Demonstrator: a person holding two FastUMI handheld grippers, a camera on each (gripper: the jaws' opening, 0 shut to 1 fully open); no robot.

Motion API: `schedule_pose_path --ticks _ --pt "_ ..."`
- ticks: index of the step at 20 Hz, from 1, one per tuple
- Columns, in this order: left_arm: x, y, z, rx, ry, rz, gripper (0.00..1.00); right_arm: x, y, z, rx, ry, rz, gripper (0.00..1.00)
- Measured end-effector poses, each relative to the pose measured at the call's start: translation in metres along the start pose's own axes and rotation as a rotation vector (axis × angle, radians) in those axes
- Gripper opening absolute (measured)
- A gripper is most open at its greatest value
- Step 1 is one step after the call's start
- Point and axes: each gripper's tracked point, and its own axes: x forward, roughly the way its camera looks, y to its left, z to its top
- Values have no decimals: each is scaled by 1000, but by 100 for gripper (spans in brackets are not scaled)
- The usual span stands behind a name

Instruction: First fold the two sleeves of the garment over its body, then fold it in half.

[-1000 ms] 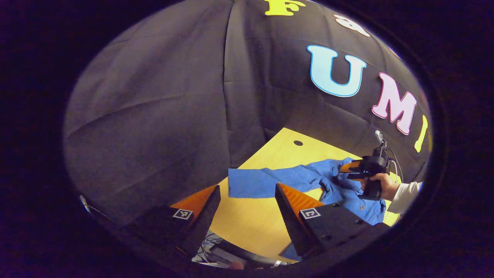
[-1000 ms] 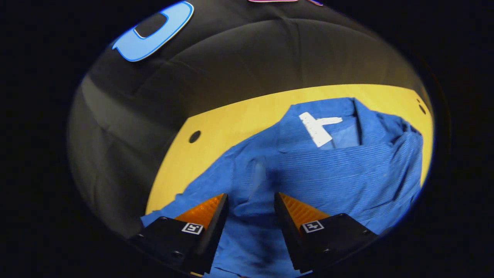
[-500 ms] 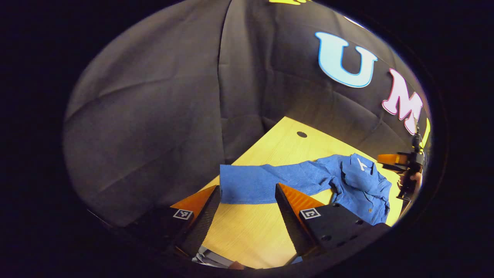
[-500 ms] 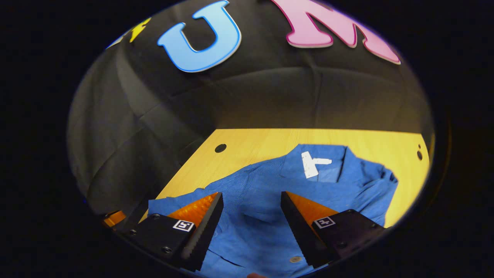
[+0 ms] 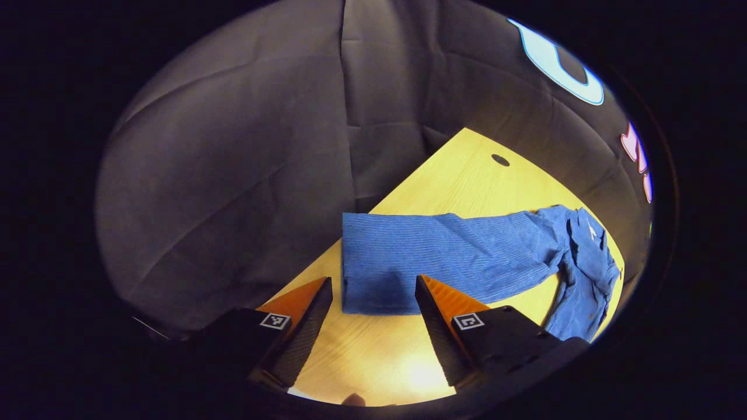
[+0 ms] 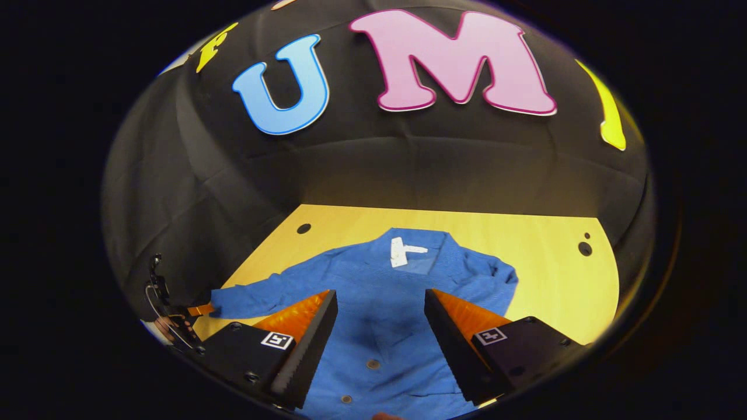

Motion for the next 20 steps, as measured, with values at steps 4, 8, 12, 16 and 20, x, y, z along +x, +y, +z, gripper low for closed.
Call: schedule_pose_path --ticks 4,8,12,16,20 --pt "20 -3 1 56 60 22 86 -20 -21 -3 26 -1 -30 95" --pt "14 -4 0 42 93 21 83 -28 -24 -3 73 -10 -30 96" --pt "13 -5 6 43 105 -30 12 -29 -26 -8 81 4 -27 96" --pt "16 -18 7 25 96 -91 0 -41 -30 -21 83 20 -24 96" --pt "-2 -29 25 38 53 -140 0 -44 -36 -20 104 8 -20 96"
